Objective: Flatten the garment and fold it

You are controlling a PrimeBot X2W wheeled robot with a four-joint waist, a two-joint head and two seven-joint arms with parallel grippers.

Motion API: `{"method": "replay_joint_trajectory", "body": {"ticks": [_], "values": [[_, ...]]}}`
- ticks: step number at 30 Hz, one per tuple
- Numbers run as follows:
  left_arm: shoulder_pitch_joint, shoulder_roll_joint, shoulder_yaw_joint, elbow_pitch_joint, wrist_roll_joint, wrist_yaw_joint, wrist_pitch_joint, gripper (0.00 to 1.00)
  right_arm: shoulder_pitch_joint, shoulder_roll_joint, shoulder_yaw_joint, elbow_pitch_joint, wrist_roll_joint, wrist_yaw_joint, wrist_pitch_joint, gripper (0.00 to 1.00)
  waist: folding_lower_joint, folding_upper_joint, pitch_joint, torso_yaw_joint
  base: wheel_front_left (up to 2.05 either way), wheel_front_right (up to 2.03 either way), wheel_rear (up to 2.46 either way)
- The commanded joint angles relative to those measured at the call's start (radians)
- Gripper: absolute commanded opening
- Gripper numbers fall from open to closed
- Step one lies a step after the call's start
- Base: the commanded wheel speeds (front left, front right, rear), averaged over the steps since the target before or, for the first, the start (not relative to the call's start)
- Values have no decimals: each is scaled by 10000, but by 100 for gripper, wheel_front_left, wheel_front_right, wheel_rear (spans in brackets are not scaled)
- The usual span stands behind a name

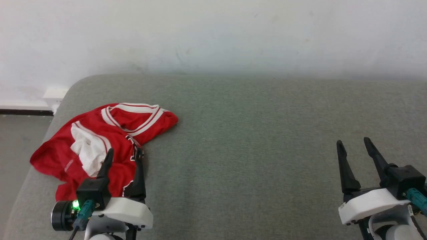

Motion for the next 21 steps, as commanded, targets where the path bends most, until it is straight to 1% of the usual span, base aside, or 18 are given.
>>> {"method": "replay_joint_trajectory", "body": {"ticks": [1, 21], "values": [[39, -7, 5, -66, -104, 46, -98, 100, 75, 17, -2, -3, 84, -5, -109, 100, -1, 0, 0, 279, 0, 0, 0], [220, -10, 12, -161, -535, 212, -494, 100, 133, 23, 352, 191, 176, -6, -506, 100, -1, 0, -14, 1794, 0, 0, 0]]}}
